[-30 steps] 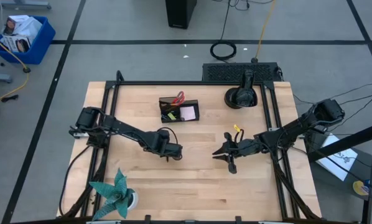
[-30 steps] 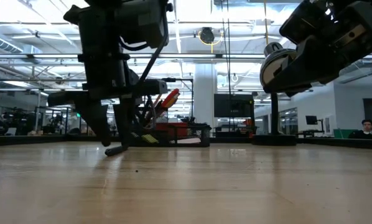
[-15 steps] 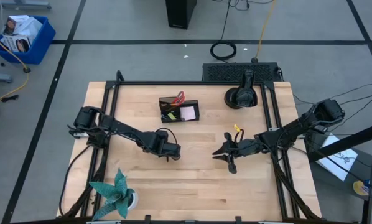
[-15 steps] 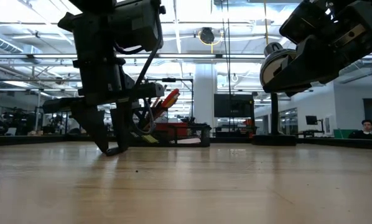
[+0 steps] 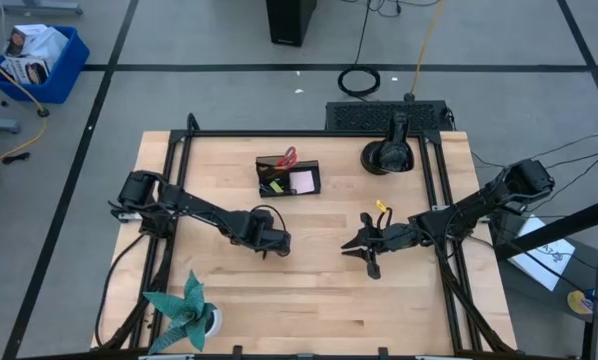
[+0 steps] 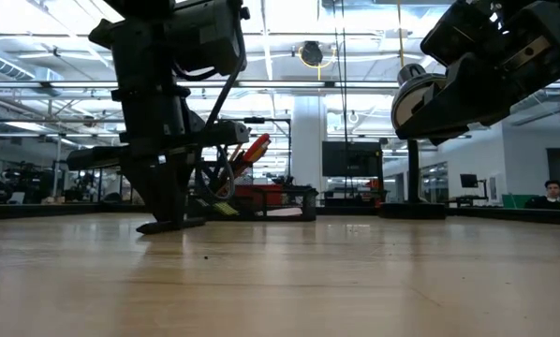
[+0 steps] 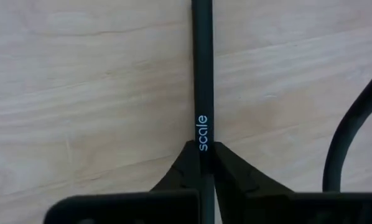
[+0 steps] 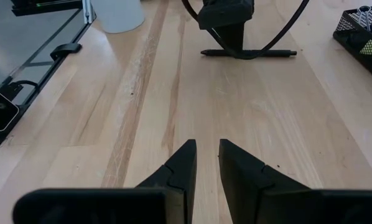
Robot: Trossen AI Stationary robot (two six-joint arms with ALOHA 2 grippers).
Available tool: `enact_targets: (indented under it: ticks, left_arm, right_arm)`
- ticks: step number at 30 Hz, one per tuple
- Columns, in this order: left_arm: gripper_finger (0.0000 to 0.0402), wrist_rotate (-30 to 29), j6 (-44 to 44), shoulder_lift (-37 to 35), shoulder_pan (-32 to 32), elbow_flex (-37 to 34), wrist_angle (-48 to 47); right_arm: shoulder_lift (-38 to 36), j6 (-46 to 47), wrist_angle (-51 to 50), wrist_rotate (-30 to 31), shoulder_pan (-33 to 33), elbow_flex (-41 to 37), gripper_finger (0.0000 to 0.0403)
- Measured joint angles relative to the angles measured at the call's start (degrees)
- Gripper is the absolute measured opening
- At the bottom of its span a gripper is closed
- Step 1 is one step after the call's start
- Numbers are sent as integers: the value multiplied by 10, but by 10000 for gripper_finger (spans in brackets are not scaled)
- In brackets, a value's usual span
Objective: Pick and place office supplies into organizer
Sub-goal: Put the black pen into the black desk organizer
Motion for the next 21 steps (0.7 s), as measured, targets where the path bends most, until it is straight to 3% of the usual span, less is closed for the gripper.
enact_targets:
  ticks: [6,12,21]
  left_arm:
    - [30,-11,29,0,3,0,2]
    - [8,-54,66,1,-15,-1,14]
    - [20,-70,69,2,-24,-2,23]
  right_arm:
    - [0,0,0,0,0,0,59]
    - [0,0,-2,0,0,0,59]
    - [0,0,0,0,-1,0,59]
